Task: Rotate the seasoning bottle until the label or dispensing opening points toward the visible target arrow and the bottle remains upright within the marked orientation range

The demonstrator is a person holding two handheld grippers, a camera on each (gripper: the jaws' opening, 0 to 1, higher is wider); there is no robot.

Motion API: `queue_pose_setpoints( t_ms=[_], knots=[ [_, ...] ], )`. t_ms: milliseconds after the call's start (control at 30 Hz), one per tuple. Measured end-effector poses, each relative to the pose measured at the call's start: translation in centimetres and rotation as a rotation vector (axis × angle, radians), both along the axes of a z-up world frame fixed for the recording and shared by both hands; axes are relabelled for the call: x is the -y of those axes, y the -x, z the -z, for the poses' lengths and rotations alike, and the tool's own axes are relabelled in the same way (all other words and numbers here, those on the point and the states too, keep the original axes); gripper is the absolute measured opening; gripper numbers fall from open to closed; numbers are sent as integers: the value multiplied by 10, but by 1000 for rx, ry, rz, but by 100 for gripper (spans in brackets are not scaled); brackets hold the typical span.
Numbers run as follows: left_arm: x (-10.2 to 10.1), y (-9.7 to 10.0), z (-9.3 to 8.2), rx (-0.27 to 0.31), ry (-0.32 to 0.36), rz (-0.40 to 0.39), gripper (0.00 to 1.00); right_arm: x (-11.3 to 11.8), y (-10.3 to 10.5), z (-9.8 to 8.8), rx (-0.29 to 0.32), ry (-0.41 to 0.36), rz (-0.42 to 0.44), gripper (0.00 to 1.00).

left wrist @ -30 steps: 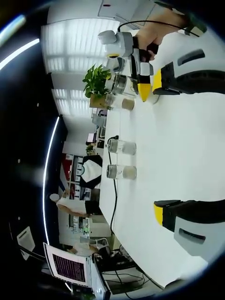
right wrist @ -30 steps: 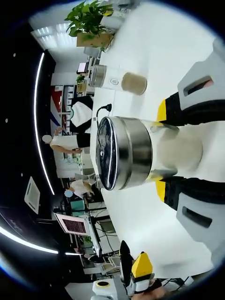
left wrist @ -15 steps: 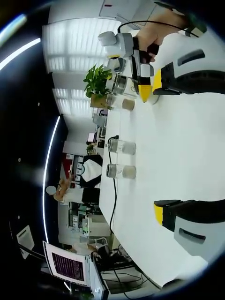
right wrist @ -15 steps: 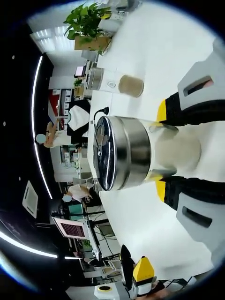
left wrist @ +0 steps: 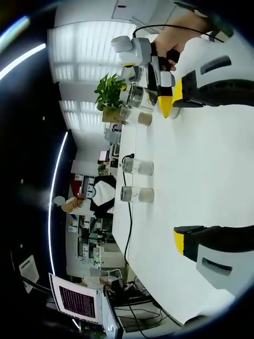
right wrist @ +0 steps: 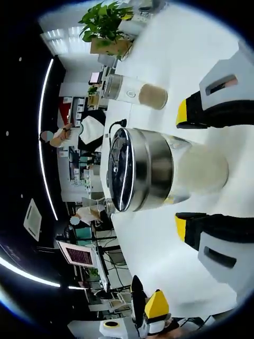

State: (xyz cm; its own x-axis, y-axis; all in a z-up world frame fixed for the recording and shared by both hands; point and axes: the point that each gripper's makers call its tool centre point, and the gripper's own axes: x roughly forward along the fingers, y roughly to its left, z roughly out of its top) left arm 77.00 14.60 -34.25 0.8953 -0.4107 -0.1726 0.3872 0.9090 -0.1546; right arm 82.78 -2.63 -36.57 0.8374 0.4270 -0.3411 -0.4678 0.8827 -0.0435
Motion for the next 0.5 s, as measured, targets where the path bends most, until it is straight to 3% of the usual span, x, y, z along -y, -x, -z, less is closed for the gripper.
queue_pose_setpoints(
  t_ms=[133,267,367,500],
  knots=[
    [0,0,1,0,2,1,98,0,1,-2,-4,-14,-39,63],
    [0,1,0,5,12,3,98,0,1,1,-2,-14,-100,70],
    [-1,1,0,4,14,0,98,-6,5,-9,20,-73,-173,70],
    [-4,2,0,2,15,0,98,-7,5,-15,42,-66,-217,71]
  ],
)
